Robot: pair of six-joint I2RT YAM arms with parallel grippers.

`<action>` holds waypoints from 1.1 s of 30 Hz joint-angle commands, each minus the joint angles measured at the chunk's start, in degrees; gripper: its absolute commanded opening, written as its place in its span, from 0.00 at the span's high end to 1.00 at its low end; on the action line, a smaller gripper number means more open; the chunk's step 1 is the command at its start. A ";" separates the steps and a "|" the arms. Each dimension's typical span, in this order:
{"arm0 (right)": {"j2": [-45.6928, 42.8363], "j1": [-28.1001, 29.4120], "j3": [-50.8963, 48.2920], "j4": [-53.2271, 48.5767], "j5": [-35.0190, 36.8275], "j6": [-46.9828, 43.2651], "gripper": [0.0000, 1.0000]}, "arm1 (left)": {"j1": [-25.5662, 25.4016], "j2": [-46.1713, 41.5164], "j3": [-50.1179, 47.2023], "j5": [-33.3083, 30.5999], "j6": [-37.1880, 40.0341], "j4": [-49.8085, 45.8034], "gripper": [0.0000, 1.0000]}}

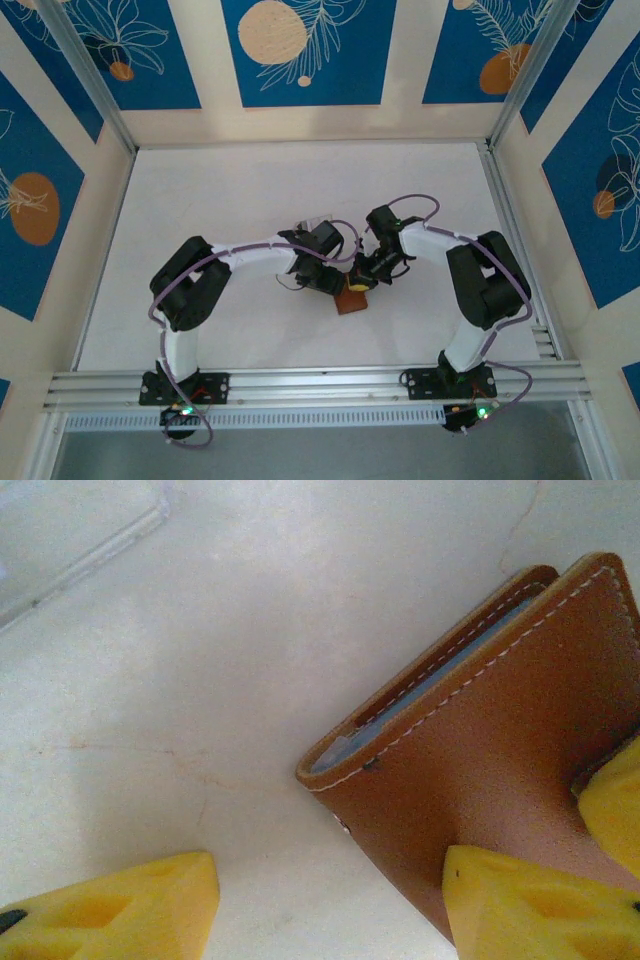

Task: Put the credit cards into the card holder

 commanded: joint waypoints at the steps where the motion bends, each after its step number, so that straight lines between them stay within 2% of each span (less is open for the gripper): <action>1: 0.36 0.89 -3.29 -0.50 0.72 1.56 1.00 | -1.79 6.28 -3.87 2.26 -0.56 -0.66 0.39; 12: 0.31 1.11 0.18 -1.66 0.49 0.98 1.00 | -0.97 4.19 -3.66 4.11 -0.74 -0.92 0.38; 21: -0.55 1.02 2.67 -3.00 0.73 0.34 0.89 | 2.08 -0.42 -3.06 8.91 -0.64 -1.06 0.37; 26: -2.22 1.00 3.57 -3.62 0.93 0.38 0.78 | 4.12 -4.33 -4.39 10.88 -0.99 -0.86 0.35; 28: -3.93 0.79 3.64 -3.79 1.40 0.38 0.71 | 5.36 -6.63 -5.61 11.99 -1.32 -0.28 0.35; 33: -7.03 -0.09 3.09 -4.85 3.45 -0.21 0.59 | 8.98 -12.64 -10.15 18.76 -2.60 3.75 0.33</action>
